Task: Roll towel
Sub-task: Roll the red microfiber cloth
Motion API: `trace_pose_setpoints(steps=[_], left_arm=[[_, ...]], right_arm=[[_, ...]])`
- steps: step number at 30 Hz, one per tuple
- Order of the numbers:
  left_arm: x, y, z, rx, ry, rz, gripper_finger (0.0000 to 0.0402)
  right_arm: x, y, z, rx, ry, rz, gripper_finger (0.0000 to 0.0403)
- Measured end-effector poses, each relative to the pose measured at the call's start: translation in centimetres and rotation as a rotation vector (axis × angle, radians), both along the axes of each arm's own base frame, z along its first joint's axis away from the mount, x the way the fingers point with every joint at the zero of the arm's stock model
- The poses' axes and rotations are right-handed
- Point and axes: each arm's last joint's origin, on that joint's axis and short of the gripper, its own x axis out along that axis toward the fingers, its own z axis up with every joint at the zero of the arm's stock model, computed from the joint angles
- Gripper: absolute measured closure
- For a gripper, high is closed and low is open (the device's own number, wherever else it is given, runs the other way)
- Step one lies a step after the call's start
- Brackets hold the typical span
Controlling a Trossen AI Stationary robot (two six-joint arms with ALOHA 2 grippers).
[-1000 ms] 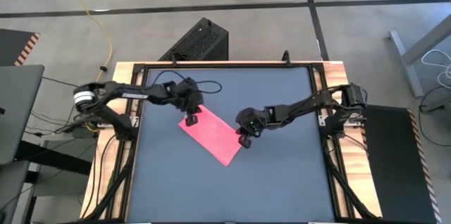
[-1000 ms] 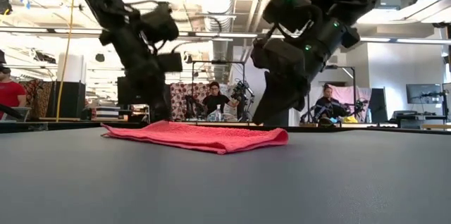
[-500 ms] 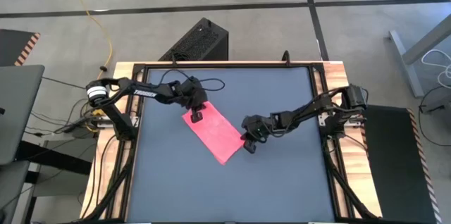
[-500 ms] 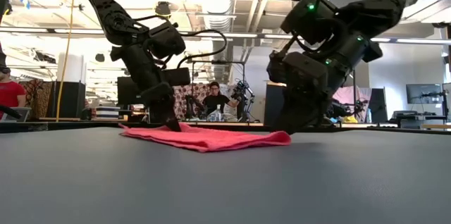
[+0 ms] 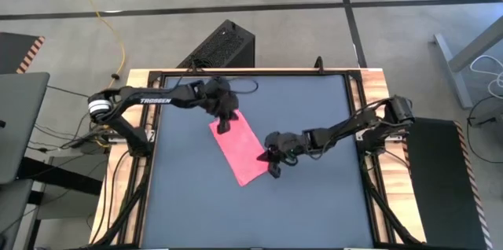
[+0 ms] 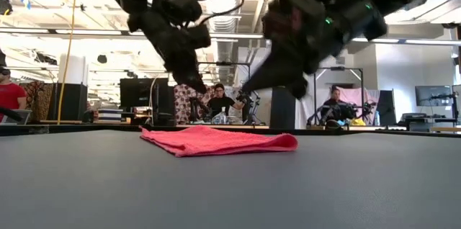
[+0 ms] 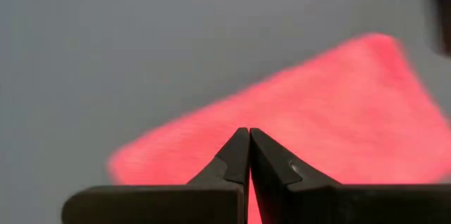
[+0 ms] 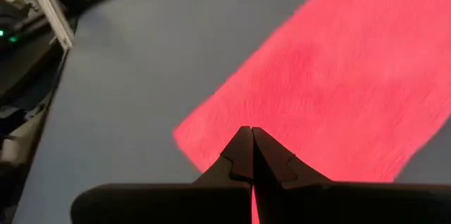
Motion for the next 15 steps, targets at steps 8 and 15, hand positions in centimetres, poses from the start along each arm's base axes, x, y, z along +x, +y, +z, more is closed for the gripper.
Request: trace_pose_setpoints(steps=[8,15], left_arm=[[-1.8,-7.3,-5.5,-0.15,0.043,0.037,0.0401],[-2.3,-9.9,-6.6,-0.107,0.003,0.256,0.0401]], right_arm=[[1.6,-9.5,1.5,-0.141,-0.049,-0.103,0.0385],[5.1,-16.4,-1.4,-0.076,0.015,-0.016,0.0385]])
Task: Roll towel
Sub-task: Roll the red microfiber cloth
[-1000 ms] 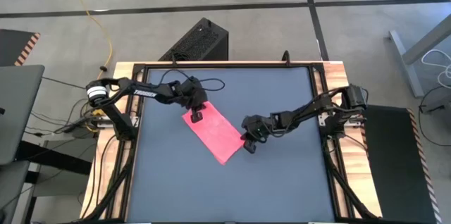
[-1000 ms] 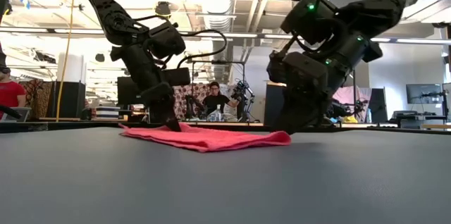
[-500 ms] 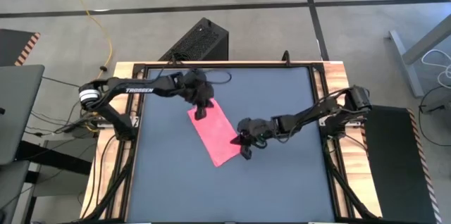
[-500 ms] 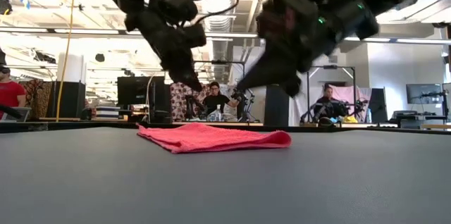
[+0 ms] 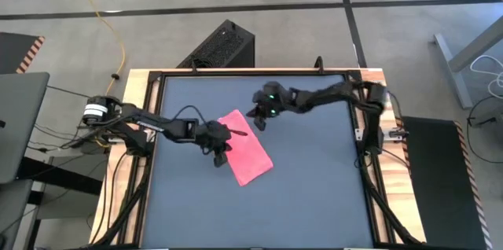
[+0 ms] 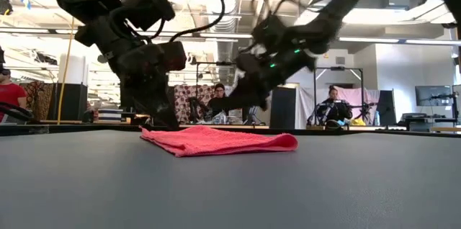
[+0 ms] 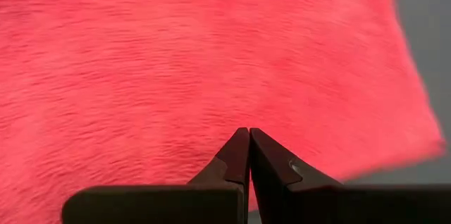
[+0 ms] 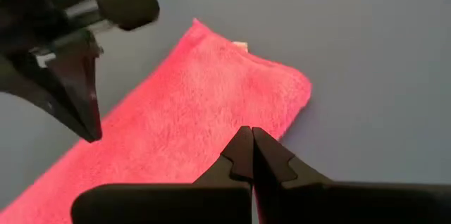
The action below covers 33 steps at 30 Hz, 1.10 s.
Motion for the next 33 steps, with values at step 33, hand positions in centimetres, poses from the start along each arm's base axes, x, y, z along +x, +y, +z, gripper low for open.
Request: trace_pose_setpoints(steps=[33], left_arm=[[-1.9,1.2,-0.4,0.011,0.192,0.175,0.0401]], right_arm=[[3.2,1.5,-0.5,-0.069,0.404,-0.118,0.0385]])
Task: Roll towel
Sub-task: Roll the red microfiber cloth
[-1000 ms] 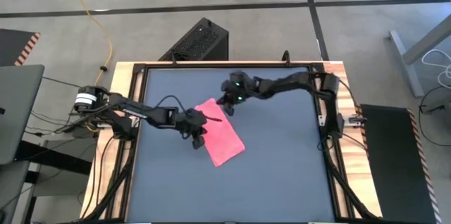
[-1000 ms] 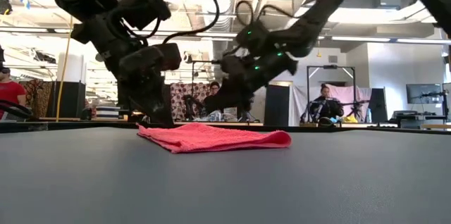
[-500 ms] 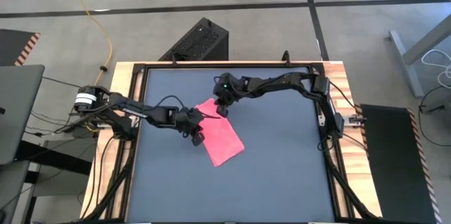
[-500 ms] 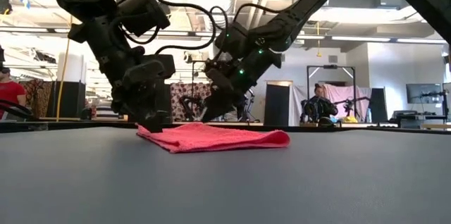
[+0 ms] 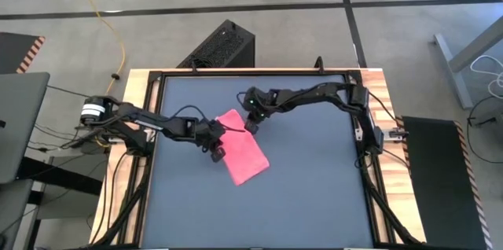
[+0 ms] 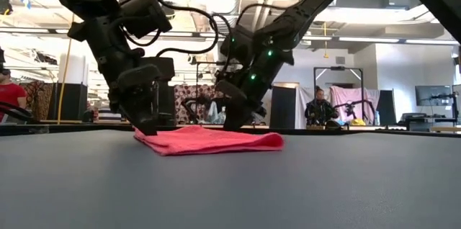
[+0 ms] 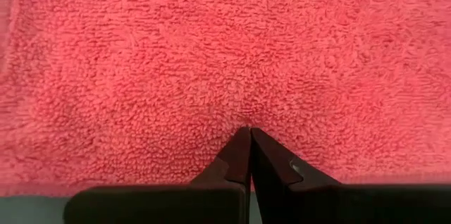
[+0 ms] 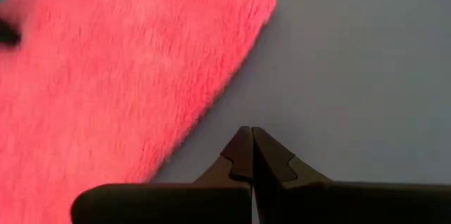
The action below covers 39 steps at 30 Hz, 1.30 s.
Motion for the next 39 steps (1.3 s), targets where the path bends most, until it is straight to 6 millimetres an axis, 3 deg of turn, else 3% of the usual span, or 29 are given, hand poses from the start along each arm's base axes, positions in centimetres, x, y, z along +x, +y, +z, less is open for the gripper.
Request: trace_pose_setpoints(steps=[5,7,11,16,19,24,30,39], left_arm=[[-0.9,1.1,1.0,0.03,0.025,-0.01,0.0401],[-1.4,1.3,1.9,0.022,-0.003,-0.037,0.0401],[-2.3,1.3,4.8,0.03,-0.121,-0.113,0.0401],[-3.4,3.1,7.0,0.248,-0.179,-0.032,0.0401],[-3.1,5.6,6.1,0.205,-0.184,-0.044,0.0401],[-1.8,8.8,3.6,0.08,-0.189,-0.062,0.0401],[1.7,10.7,3.1,0.109,-0.178,-0.15,0.0401],[6.8,13.3,0.0,0.021,0.046,-0.309,0.0402]], right_arm=[[-0.6,2.8,3.7,-0.06,-0.063,0.042,0.0385],[-1.7,4.5,4.3,-0.073,-0.094,0.1,0.0385],[-4.7,7.4,3.8,-0.052,-0.189,0.19,0.0385],[-8.1,10.2,1.8,-0.07,-0.247,0.279,0.0385],[-8.9,11.7,0.3,-0.015,-0.215,0.279,0.0385],[-8.5,14.2,-1.1,0.03,-0.225,0.249,0.0385],[-8.4,16.2,-2.3,0.057,-0.207,0.189,0.0385],[-7.7,18.7,-4.1,0.14,-0.216,0.123,0.0385]])
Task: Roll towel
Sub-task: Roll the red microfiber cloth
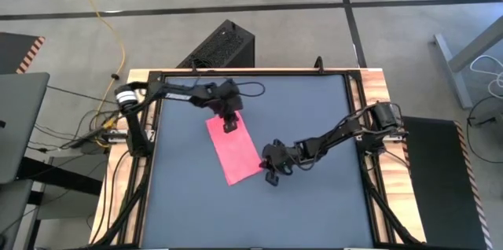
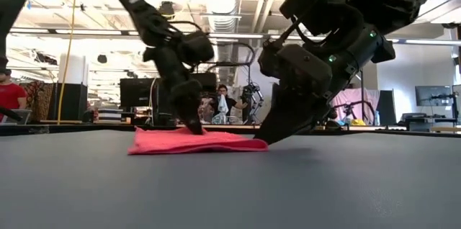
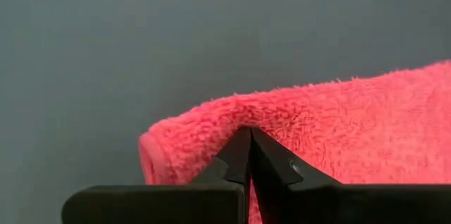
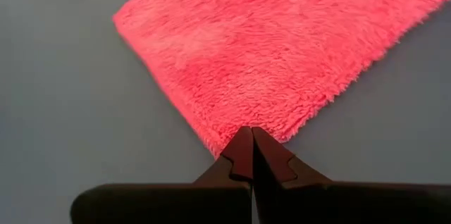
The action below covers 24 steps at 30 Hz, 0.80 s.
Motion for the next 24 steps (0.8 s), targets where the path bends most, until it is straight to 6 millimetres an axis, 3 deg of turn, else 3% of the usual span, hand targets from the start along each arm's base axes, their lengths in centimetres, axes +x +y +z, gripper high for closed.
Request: trace_pose_setpoints(steps=[6,9,13,16,19,24], left_arm=[[3.2,0.4,1.6,0.074,-0.025,-0.104,0.0402],[4.4,0.6,3.8,0.127,-0.088,-0.148,0.0402],[4.4,-0.1,6.8,0.119,-0.096,-0.193,0.0402],[3.4,-1.7,8.8,0.076,-0.106,-0.244,0.0402],[1.8,-4.5,9.9,0.022,-0.106,-0.328,0.0402],[-2.8,-10.1,10.0,0.053,-0.19,-0.389,0.0402]], right_arm=[[0.9,2.5,0.3,0.022,-0.028,0.042,0.0385],[1.1,2.9,0.7,0.02,-0.029,0.057,0.0385],[1.0,2.5,1.9,0.0,-0.045,0.066,0.0384],[0.9,2.1,3.3,-0.016,-0.077,0.075,0.0374],[0.8,2.0,4.4,-0.041,-0.117,0.101,0.0359],[0.4,3.3,4.9,-0.098,-0.147,0.208,0.0344]])
